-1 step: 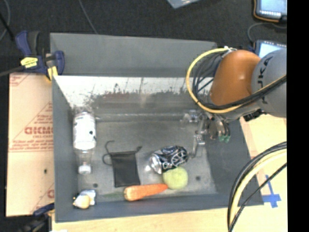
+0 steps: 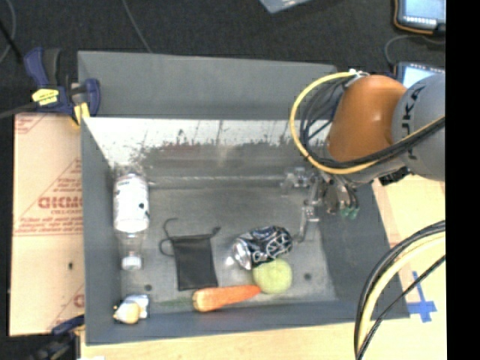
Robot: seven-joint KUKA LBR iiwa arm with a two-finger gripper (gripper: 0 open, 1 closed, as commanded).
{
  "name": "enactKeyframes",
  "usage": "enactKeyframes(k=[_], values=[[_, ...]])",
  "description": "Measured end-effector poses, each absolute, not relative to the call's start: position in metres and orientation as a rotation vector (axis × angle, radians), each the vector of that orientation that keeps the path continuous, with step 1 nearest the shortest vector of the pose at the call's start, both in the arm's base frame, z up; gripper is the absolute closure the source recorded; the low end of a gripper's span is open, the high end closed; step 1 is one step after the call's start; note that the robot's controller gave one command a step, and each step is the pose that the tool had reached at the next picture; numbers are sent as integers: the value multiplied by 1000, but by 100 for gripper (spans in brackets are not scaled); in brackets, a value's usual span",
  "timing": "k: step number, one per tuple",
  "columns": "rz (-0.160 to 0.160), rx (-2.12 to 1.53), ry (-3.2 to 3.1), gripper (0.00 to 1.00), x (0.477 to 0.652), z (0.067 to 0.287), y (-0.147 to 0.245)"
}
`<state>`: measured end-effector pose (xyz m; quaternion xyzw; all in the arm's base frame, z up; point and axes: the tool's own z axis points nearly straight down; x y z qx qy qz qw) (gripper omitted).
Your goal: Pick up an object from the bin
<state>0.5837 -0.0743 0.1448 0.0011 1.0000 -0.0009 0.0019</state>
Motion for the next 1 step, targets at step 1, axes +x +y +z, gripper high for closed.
enactKeyframes(k=[1], values=[[-3,86,3131,0,567,111,-53]])
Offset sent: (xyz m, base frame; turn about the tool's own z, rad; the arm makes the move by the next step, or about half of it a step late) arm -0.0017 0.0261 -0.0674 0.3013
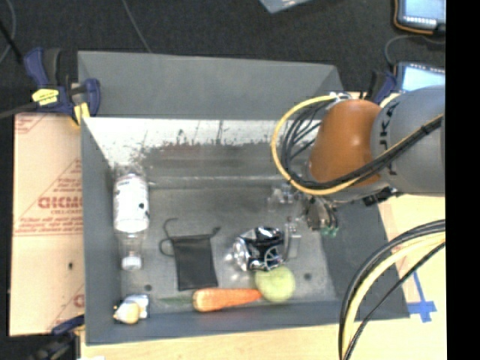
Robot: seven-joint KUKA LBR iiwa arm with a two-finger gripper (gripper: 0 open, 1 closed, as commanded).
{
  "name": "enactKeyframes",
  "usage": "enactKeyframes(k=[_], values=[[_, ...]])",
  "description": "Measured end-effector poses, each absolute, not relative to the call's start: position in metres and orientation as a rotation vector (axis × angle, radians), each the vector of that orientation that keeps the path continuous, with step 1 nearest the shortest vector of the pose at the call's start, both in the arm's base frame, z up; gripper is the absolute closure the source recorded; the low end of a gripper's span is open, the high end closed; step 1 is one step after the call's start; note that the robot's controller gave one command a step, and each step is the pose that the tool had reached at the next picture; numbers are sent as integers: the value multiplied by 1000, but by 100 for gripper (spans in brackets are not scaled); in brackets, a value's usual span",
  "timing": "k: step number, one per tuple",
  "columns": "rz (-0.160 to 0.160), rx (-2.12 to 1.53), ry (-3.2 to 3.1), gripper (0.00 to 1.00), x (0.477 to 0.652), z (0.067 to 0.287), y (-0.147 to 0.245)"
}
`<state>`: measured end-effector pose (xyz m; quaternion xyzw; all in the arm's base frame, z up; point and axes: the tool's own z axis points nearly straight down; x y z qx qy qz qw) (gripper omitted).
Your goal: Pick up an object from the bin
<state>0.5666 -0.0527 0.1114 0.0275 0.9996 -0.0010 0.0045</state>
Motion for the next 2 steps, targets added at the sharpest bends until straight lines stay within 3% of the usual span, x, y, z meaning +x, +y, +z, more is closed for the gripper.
enactKeyframes(k=[1,2], values=[[3,412,3110,0,575,85,-45],[-5,259,3121,0,572,80,-34]])
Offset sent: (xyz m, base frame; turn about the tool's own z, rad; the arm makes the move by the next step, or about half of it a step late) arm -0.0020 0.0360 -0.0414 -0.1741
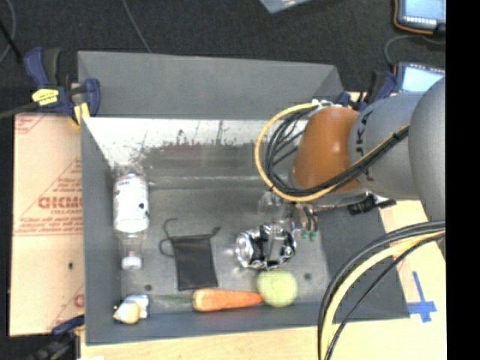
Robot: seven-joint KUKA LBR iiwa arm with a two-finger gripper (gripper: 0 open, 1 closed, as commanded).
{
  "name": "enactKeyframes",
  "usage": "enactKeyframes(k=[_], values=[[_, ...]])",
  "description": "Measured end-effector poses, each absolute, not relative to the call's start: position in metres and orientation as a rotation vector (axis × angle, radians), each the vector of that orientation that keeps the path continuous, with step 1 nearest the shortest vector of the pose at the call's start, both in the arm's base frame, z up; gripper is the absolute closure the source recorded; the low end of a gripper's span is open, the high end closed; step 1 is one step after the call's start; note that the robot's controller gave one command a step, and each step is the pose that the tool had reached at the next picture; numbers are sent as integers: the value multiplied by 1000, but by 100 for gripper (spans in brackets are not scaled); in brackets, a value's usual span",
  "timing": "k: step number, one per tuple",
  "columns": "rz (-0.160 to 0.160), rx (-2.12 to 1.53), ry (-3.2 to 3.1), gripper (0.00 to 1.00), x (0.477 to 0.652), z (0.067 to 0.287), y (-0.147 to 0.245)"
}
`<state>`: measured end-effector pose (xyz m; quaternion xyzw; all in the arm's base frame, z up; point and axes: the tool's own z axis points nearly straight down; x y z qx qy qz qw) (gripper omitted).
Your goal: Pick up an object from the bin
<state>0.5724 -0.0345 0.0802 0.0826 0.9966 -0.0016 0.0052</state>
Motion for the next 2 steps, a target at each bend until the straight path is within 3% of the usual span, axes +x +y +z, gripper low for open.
enactKeyframes(k=[1,2], values=[[3,483,3092,100,558,73,-16],[3,480,3092,100,559,73,-16]])
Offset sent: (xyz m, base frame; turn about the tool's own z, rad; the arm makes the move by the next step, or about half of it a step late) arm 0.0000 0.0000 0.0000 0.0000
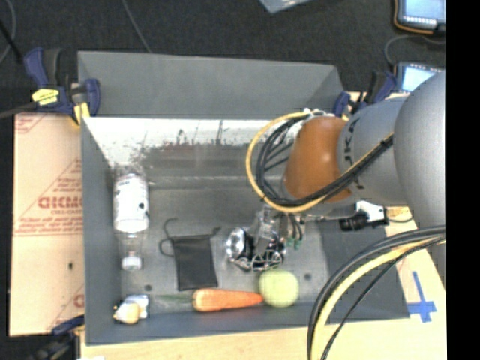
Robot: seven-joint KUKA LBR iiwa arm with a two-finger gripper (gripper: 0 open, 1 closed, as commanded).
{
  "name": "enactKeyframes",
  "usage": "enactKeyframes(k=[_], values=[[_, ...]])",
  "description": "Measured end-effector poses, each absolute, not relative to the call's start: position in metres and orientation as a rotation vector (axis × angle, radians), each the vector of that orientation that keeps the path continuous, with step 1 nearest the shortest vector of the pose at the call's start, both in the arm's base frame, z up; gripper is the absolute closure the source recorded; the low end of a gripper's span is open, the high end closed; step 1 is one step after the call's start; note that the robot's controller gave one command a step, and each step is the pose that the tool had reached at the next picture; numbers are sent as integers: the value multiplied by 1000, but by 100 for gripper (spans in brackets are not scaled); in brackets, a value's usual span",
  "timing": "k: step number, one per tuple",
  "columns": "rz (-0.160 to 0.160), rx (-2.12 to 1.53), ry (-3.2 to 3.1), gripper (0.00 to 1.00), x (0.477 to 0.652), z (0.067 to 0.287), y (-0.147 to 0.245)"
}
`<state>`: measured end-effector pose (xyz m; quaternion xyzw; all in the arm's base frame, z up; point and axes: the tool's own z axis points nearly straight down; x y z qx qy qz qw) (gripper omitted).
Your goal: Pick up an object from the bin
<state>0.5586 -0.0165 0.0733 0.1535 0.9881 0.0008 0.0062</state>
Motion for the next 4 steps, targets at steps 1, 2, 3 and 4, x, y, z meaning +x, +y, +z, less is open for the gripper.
enactKeyframes(k=[1,2,3,4], values=[[3,486,3091,100,556,93,-11],[3,484,3091,100,556,104,-7],[2,471,3098,100,564,151,3],[3,441,3087,100,550,180,3]])
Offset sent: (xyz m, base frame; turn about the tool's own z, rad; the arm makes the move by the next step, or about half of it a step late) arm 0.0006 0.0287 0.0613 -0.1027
